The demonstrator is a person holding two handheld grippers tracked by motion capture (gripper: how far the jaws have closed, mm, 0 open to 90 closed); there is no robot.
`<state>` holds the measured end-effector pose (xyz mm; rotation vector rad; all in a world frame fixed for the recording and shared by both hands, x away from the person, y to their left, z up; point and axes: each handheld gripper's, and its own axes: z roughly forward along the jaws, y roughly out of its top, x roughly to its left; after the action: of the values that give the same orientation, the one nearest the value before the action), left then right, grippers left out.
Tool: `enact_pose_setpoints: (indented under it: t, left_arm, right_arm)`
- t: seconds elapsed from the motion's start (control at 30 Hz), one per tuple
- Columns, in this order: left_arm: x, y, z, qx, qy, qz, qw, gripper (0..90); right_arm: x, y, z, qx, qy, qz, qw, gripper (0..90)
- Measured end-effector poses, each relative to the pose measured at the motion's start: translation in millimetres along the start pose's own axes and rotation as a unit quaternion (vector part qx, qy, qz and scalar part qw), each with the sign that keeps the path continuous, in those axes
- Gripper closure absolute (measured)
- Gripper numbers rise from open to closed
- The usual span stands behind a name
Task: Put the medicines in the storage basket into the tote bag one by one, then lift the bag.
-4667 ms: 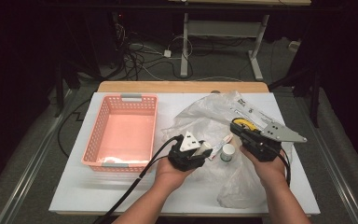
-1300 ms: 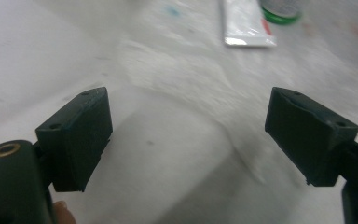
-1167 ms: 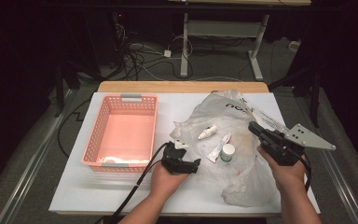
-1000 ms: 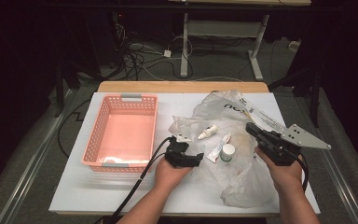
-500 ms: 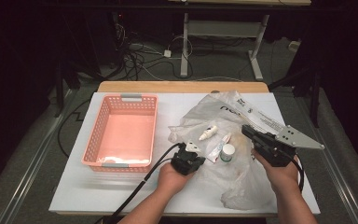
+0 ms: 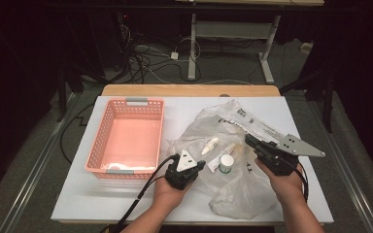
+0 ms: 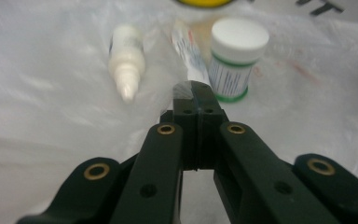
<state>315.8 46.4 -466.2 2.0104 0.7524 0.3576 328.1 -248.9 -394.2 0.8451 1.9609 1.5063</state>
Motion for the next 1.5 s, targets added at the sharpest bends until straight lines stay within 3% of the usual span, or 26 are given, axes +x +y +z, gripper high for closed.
enact_pose_setpoints:
  t: [0.3,0.57,0.9,1.27,1.37,1.5]
  left_arm:
    - [-8.1,4.8,-18.7,-0.068,0.013,0.018,0.9974,88.1]
    - [-8.4,16.9,-27.3,-0.099,0.011,0.004,0.9951,88.1]
    - [-4.1,27.2,-30.0,-0.119,0.005,0.0,0.9928,88.1]
    - [1.2,30.3,-34.2,-0.129,0.018,-0.004,0.9915,88.1]
    - [3.7,38.9,-37.8,-0.138,0.021,-0.007,0.9901,88.1]
    - [6.9,59.0,-43.0,-0.154,0.029,0.006,0.9877,88.1]
  right_arm:
    - [9.3,0.2,7.5,-0.003,-0.003,-0.005,1.0,90.0]
    - [7.4,6.4,7.5,-0.019,-0.008,-0.001,0.9998,90.0]
    - [7.8,8.7,14.2,-0.026,-0.014,0.005,0.9996,90.0]
    - [12.5,12.3,22.5,-0.036,-0.016,-0.002,0.9992,90.0]
    - [12.6,17.4,23.1,-0.045,-0.02,0.002,0.9988,90.0]
    - [11.8,28.5,24.2,-0.063,-0.028,0.001,0.9976,90.0]
